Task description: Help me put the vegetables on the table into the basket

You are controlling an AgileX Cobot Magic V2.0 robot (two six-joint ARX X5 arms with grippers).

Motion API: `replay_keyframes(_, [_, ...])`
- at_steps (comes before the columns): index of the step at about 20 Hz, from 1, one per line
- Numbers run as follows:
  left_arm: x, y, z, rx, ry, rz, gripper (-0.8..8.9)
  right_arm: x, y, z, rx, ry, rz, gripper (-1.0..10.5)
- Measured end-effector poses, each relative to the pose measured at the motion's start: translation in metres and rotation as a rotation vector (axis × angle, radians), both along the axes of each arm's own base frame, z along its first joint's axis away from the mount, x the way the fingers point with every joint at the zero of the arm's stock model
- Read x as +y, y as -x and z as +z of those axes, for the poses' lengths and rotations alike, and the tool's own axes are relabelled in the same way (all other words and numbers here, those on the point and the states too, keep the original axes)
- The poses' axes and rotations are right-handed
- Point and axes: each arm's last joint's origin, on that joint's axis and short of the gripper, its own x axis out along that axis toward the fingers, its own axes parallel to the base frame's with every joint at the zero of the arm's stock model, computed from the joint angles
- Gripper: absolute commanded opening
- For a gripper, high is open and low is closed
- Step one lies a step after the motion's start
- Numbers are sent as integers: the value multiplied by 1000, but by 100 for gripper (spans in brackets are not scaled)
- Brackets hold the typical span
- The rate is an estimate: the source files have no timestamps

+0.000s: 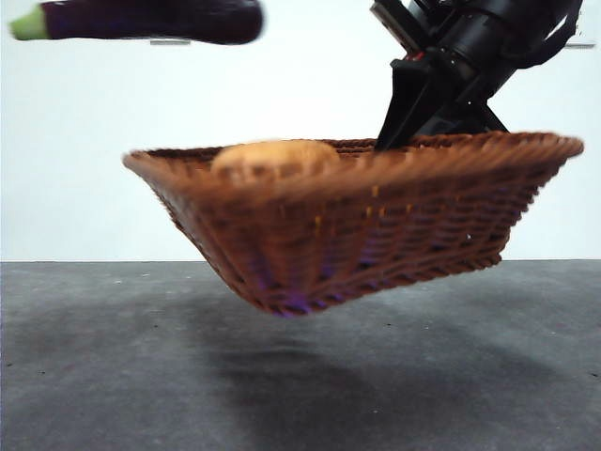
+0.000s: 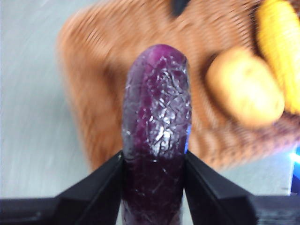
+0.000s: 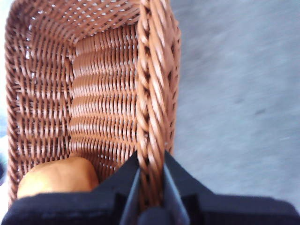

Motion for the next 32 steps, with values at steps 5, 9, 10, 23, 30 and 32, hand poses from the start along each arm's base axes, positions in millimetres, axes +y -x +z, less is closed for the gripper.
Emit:
replay_keyframes(5, [-48,10,-27,16,-179,-149,-6,4,9,-3,41,33,68,-12])
replay_keyframes(9, [-73,6,-49,66,-223,-221,-6,5,13,-4,60,12,116,-12])
replay_keyframes(10, [-80,1,-58,91,-215,-238,-6,6,13,-4,62,-2,127,-12])
replay_keyframes(23, [-98,-21,-95,260,-174,-174,382,6,13,-3,33,-4,153,-12])
replay_keyframes(30, [-59,-5,-31,136,-13,-68,382,6,12,-4,25,15,142,-12])
replay_keyframes(32, [-32,3,-8,108,65,46,377,6,12,-4,26,17,137,-12])
